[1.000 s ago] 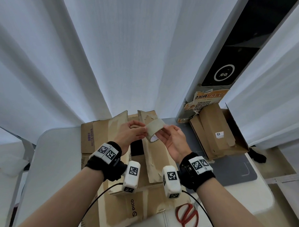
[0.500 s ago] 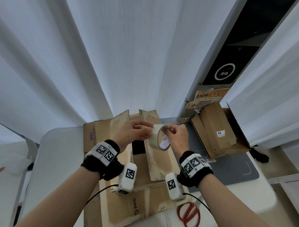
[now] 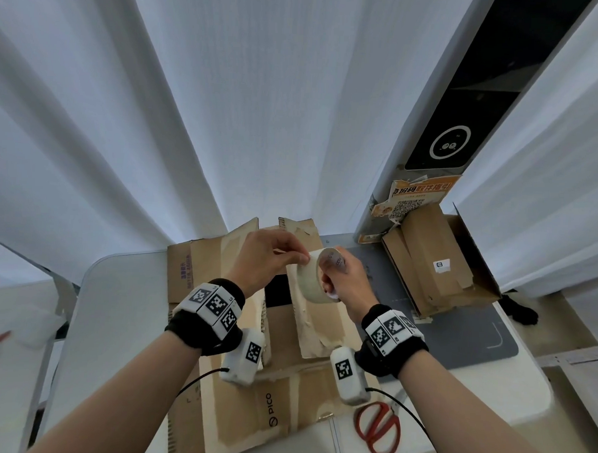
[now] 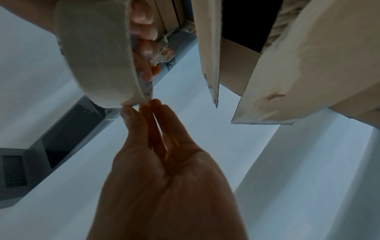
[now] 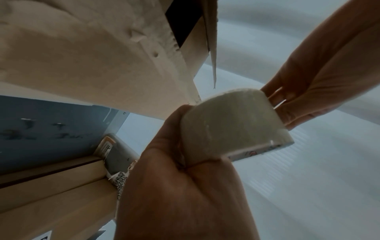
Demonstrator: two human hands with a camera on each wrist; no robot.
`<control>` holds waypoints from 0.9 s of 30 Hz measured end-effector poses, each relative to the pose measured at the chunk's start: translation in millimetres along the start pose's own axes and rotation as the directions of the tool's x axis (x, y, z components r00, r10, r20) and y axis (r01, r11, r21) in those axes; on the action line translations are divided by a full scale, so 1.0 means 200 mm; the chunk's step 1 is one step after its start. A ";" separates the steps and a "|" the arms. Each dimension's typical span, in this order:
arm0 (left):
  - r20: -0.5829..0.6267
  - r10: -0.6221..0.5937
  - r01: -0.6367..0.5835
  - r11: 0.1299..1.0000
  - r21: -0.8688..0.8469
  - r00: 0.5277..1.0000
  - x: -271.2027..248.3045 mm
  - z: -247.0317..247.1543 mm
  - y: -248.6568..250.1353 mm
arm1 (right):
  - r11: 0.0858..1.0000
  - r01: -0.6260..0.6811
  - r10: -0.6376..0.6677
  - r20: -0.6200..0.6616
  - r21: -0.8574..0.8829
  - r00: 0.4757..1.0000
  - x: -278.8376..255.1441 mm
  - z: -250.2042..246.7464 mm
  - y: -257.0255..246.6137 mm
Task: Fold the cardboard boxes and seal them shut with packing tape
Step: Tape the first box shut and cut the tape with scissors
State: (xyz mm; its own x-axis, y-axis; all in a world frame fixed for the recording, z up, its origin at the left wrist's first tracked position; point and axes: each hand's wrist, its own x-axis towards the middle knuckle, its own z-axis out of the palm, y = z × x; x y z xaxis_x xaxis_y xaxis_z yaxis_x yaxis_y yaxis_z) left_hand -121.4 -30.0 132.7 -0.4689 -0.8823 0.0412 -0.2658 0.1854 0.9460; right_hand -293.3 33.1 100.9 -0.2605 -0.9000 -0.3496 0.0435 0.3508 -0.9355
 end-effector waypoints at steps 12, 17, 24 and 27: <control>0.037 0.069 -0.072 0.991 0.109 0.997 -0.01 0.00 0.02 | 0.999 0.009 -0.006 0.062 -0.051 0.998 -0.03 -0.03 -0.02; -0.023 0.083 -0.080 0.989 0.123 0.996 -0.03 0.02 0.03 | 0.998 0.026 -0.022 0.054 -0.062 0.998 -0.02 -0.02 -0.03; -0.080 0.061 -0.052 0.993 0.108 0.995 -0.05 0.04 0.04 | 0.996 0.037 -0.031 0.068 -0.085 0.997 -0.02 -0.02 -0.05; -0.094 0.050 -0.040 0.993 0.107 0.994 -0.06 0.04 0.04 | 0.993 0.045 -0.036 0.081 -0.105 0.996 -0.02 -0.02 -0.04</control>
State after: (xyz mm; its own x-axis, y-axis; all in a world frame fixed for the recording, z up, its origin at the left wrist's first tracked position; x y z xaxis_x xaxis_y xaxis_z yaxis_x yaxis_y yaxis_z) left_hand -124.3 -14.3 136.3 -0.4002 -0.9087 0.1189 -0.3350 0.2659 0.9039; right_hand -296.3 34.9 109.2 -0.1827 -0.9301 -0.3186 -0.0701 0.3355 -0.9394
